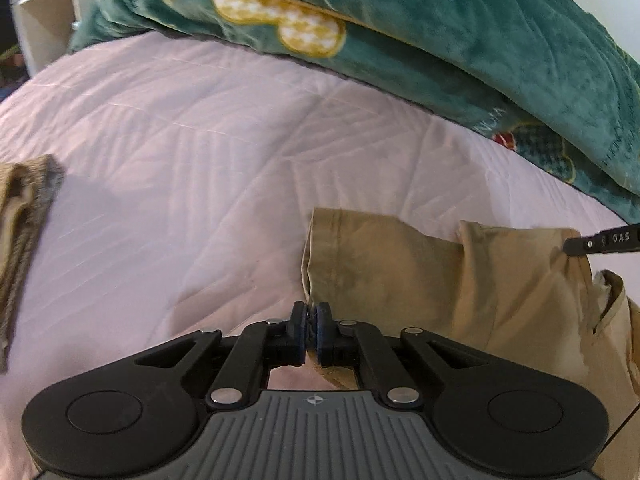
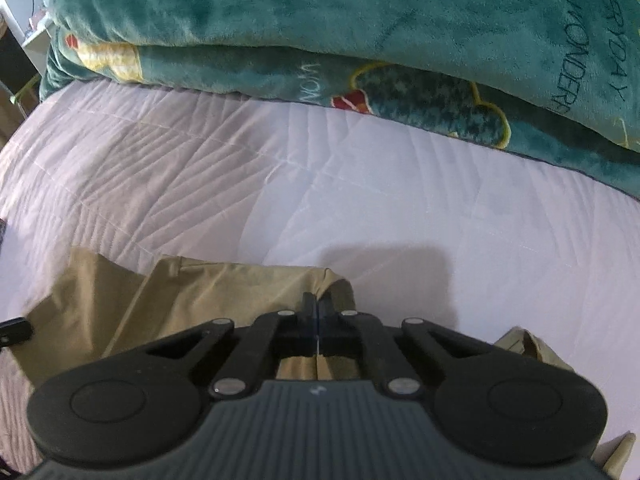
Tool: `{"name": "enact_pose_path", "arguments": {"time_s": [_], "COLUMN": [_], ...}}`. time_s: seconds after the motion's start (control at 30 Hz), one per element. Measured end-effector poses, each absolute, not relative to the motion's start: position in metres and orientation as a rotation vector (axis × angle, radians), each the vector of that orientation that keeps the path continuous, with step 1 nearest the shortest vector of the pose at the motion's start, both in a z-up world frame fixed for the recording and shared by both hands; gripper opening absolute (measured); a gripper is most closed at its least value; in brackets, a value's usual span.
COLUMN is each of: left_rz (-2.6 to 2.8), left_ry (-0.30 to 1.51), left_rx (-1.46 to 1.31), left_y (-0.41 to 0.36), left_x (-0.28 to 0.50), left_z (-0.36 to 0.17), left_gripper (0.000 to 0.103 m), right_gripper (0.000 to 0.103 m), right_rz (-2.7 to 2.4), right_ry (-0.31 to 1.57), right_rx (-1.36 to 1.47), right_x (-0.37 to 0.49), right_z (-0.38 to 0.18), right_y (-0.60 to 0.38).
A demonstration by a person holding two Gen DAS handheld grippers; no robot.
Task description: Fold clothes
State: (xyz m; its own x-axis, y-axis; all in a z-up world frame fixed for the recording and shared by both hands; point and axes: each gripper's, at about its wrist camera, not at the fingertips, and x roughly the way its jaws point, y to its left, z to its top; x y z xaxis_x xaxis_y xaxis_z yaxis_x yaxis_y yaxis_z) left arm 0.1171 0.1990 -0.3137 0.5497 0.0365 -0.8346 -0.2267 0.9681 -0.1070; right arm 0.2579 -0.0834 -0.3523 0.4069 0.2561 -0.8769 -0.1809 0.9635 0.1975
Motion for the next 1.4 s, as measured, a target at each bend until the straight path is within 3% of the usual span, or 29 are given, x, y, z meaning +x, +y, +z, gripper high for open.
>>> {"name": "enact_pose_path", "arguments": {"time_s": [0.13,0.2,0.27,0.43,0.6,0.97,1.4], "left_rz": [0.217,0.236,0.242,0.149,-0.074,-0.564,-0.584], "left_ry": [1.067,1.092,1.076,1.048,1.074,1.114,1.181], "left_rx": [-0.211,-0.239,-0.255,-0.266,-0.228,0.008,0.084], "left_y": [0.196,0.202,0.207,0.194,0.119,-0.088,-0.188], "left_x": [0.113,0.109,0.101,0.089,0.106,0.216,0.28], "left_z": [-0.33,-0.331,-0.321,-0.283,-0.269,-0.289,-0.325], "left_gripper": [0.007,0.009,0.011,0.011,0.012,0.014,0.014], "right_gripper": [0.008,0.021,0.028,0.032,0.034,0.04,0.04], "right_rz": [0.195,0.164,0.156,0.083,-0.096,-0.225,-0.161], "right_ry": [1.23,1.244,1.189,1.107,1.125,1.203,1.183], "right_rx": [0.052,0.049,0.062,0.114,0.184,0.354,0.41], "right_x": [0.263,0.262,0.255,0.226,0.189,0.131,0.145], "right_z": [-0.374,-0.373,-0.356,-0.307,-0.292,-0.358,-0.384], "right_y": [-0.082,-0.085,-0.093,-0.15,-0.244,-0.389,-0.389]}}
